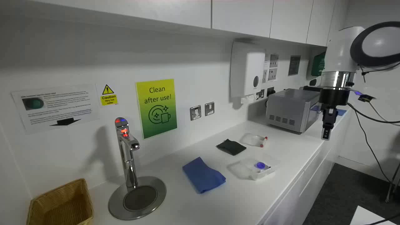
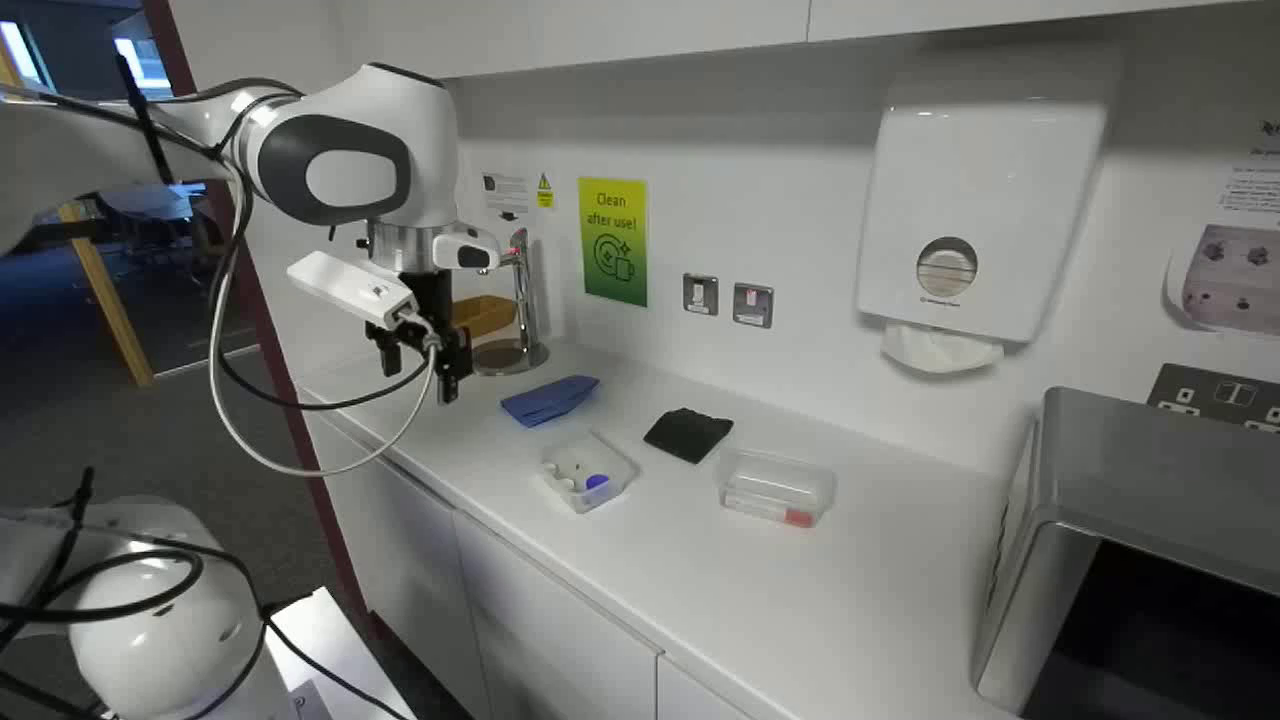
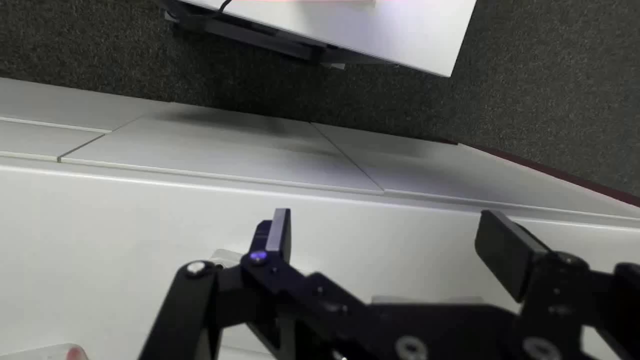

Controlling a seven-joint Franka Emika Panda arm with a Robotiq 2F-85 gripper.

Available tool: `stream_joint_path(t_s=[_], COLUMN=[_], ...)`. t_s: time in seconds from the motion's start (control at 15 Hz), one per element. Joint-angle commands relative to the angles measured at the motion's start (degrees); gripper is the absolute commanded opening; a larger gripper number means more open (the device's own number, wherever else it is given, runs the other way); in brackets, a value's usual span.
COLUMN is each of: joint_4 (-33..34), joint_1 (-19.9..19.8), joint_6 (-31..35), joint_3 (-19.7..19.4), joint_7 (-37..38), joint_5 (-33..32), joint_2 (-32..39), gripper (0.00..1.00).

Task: Put the blue object in the lunchbox

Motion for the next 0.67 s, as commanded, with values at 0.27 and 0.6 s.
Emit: stream_joint_path(t_s=[0.27, 0.6], joint_4=[0.17, 0.17], joint_1=[-0.87, -0.87], joint_6=[-0.18, -0.18], joint_3=[0.57, 0.57], joint_7=[-0.48, -0.48], joint_5=[0.4, 0.4], joint_2=[0.12, 0.11], gripper=[1.0, 1.0])
